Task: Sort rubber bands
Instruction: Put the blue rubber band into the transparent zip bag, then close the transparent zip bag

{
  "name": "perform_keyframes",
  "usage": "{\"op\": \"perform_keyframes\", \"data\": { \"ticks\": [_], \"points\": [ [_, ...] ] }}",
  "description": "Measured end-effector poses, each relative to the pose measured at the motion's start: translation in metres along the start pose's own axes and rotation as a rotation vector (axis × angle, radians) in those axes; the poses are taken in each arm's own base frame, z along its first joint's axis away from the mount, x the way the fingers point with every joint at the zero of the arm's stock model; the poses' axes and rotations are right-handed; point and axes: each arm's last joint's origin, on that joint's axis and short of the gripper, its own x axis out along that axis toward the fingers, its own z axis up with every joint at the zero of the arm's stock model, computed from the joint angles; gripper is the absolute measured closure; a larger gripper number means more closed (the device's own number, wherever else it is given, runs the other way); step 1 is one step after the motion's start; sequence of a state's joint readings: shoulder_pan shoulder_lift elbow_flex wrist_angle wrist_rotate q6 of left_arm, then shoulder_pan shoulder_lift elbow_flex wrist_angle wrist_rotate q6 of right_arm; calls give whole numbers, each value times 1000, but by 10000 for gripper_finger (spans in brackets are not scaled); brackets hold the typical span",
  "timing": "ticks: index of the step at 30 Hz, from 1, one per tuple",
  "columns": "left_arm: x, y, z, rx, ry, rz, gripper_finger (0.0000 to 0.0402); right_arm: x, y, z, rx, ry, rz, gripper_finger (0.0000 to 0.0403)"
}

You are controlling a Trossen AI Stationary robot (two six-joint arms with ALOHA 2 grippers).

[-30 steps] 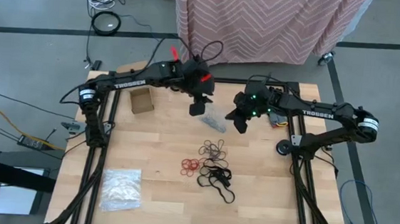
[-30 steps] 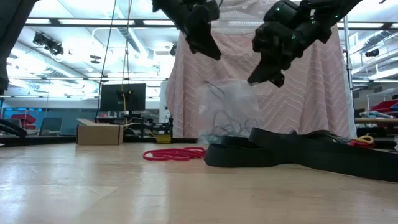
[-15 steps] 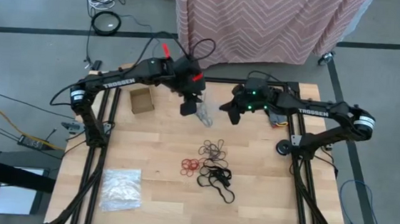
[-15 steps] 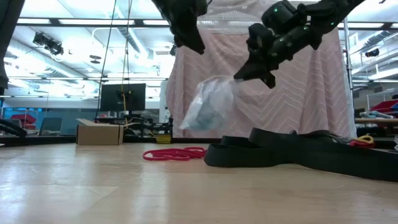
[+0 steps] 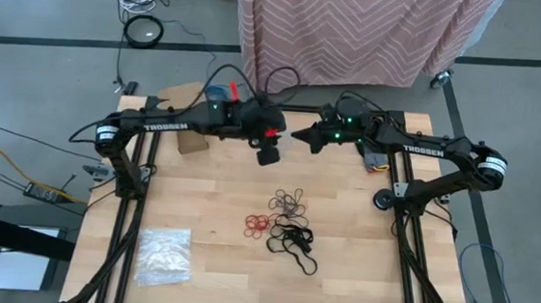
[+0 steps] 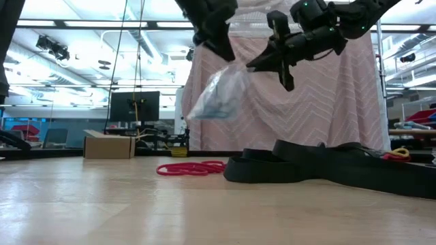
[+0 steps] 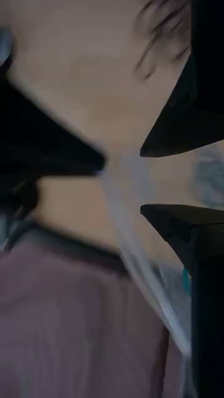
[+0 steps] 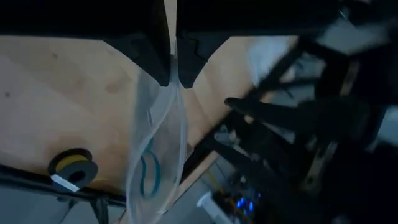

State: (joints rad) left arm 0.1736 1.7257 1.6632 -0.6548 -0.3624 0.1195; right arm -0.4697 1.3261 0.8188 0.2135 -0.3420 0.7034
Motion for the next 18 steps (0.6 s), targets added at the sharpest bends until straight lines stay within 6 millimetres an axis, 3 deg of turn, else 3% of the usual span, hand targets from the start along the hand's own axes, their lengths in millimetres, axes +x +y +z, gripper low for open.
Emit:
{"op": "perform_keyframes", "data": {
  "ticks": [6, 13, 18],
  "points": [
    [-9, -15, 5, -4, -28, 176, 261, -4, 8, 18, 217, -161, 106, 403],
    [-43, -20, 13, -162, -130, 380, 261, -9, 18, 32, 464, -330, 225, 403],
    [-51, -28, 23, -261, -239, 371, 261, -11, 24, 35, 573, -345, 315, 403]
  ]
}}
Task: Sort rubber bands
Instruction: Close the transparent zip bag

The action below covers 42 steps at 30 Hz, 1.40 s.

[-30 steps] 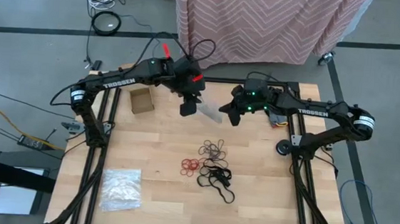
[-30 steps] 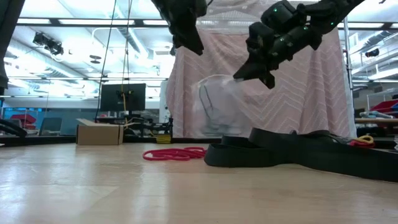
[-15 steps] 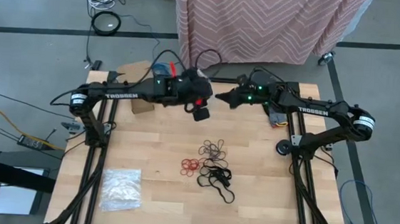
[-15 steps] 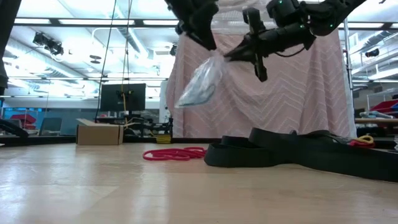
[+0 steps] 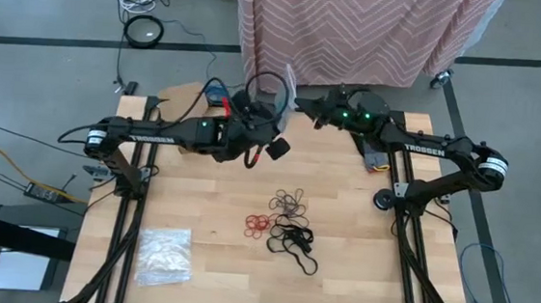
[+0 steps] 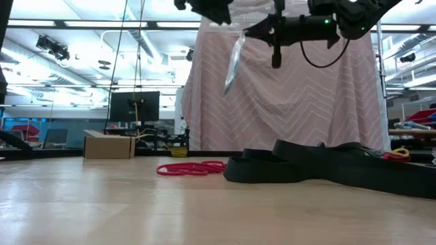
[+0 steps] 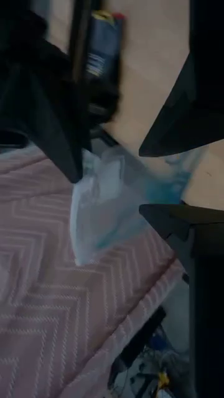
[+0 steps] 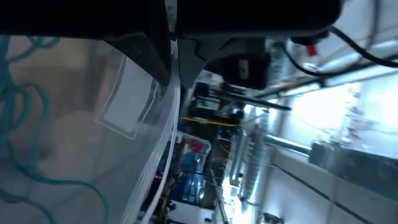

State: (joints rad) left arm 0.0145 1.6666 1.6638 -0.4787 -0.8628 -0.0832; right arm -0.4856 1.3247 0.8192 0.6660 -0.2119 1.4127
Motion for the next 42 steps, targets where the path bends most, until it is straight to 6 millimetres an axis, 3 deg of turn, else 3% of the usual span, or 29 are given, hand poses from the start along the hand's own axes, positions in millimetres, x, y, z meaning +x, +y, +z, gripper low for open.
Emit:
{"op": "perform_keyframes", "data": {
  "ticks": [8, 14, 20, 30, 33, 37, 42],
  "points": [
    [15, -21, 5, -103, -95, -56, 261, 0, 1, -2, 50, 45, 16, 403],
    [33, -39, -10, -36, -62, -14, 261, 0, 2, -2, 56, 76, 31, 403],
    [31, -36, -9, -37, -82, 209, 261, 0, 3, -3, 51, 103, 40, 403],
    [38, -31, -6, -16, -85, 156, 264, 0, 4, -3, 51, 103, 49, 402],
    [40, -28, -6, -18, -81, 183, 290, 0, 4, -3, 49, 107, 54, 402],
    [43, -27, -5, -36, -82, 101, 380, 0, 5, -4, 11, 129, 65, 402],
    [43, -22, -1, -71, -46, 19, 397, -1, 5, -4, -156, 169, 86, 381]
  ]
}}
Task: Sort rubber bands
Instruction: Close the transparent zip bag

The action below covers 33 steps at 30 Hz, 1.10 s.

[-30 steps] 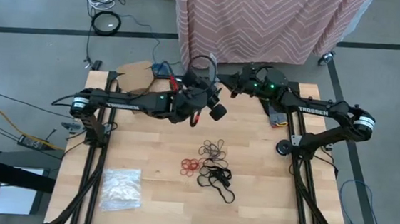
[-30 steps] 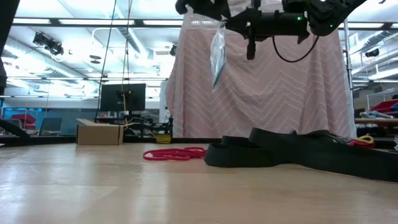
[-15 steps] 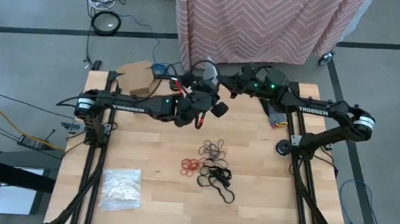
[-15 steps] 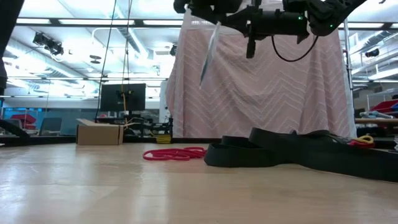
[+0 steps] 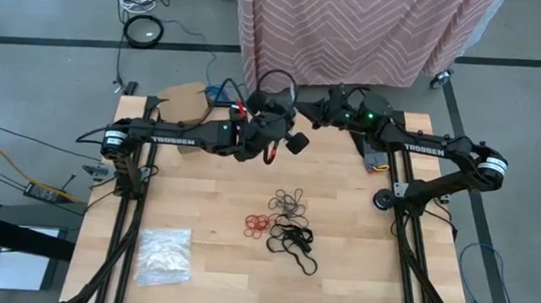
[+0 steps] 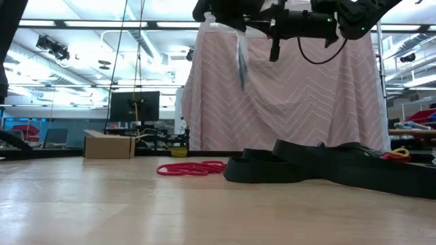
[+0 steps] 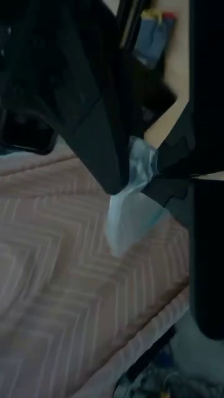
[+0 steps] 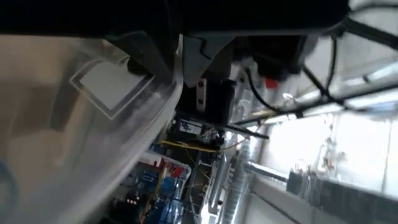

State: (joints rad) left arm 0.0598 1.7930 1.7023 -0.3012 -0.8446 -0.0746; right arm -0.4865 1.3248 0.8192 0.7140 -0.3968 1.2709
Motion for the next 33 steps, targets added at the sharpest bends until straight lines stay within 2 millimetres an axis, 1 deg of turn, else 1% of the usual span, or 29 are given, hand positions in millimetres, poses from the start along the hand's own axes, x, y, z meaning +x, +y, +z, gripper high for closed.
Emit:
{"op": "perform_keyframes", "data": {
  "ticks": [2, 5, 8, 10, 12, 14, 16, 19, 21, 23, 25, 27, 29, 33],
  "points": [
    [-5, 3, 1, 16, 41, -42, 398, -1, -2, -1, -101, 74, 3, 362],
    [-16, 10, 8, 48, 104, -140, 399, -3, -5, -2, -273, 195, 27, 327],
    [-28, 22, 14, 73, 183, -194, 399, -4, -9, -7, -401, 300, 57, 289],
    [-37, 31, 19, 83, 216, -222, 400, -4, -10, -10, -493, 351, 91, 264],
    [-42, 39, 20, 111, 251, -256, 400, -4, -10, -12, -568, 383, 118, 242],
    [-44, 46, 22, 126, 274, -326, 400, -4, -11, -14, -650, 403, 139, 225],
    [-46, 58, 24, 141, 303, -430, 400, -1, -9, -16, -716, 417, 140, 214],
    [-47, 77, 24, 159, 368, -616, 401, 8, 3, -20, -856, 457, 127, 208],
    [-43, 85, 18, 197, 426, -727, 401, 15, 14, -24, -979, 489, 82, 209],
    [-38, 94, 16, 227, 436, -830, 401, 21, 27, -28, -1105, 523, 16, 212],
    [-32, 103, 16, 230, 417, -935, 401, 28, 39, -31, -1191, 517, -51, 217],
    [-26, 112, 17, 229, 392, -984, 401, 31, 46, -32, -1204, 524, -102, 221],
    [-21, 118, 16, 234, 377, -1021, 401, 38, 52, -31, -1217, 493, -131, 225],
    [-16, 122, 16, 197, 350, -1147, 401, 44, 56, -32, -1164, 468, -142, 236]
  ]
}}
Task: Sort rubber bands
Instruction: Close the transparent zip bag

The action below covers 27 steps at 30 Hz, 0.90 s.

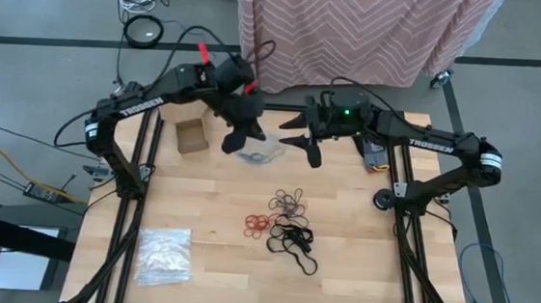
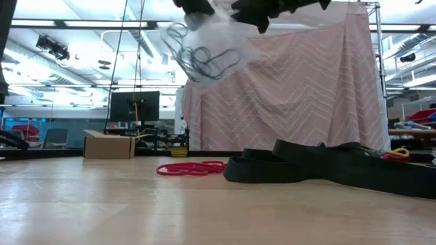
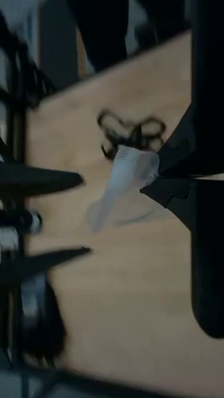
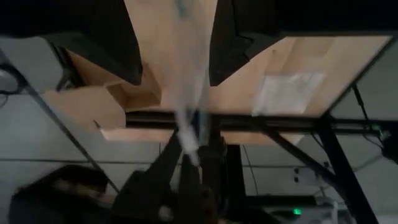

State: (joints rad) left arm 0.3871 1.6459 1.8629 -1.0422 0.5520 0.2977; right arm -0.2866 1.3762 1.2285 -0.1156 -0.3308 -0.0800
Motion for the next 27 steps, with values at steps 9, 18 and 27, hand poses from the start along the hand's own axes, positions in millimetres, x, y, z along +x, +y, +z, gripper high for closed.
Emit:
{"op": "perform_keyframes", "data": {
  "ticks": [9, 18, 27],
  "points": [
    [-2, 1, 0, 5, -28, -76, 401, 6, 5, 4, 28, -52, 33, 259],
    [21, 14, -3, -18, 8, -106, 401, 7, 12, 6, 17, -72, 69, 261],
    [26, 14, 1, 8, -23, -106, 401, 8, 12, 5, 38, -54, 47, 264]
  ]
}}
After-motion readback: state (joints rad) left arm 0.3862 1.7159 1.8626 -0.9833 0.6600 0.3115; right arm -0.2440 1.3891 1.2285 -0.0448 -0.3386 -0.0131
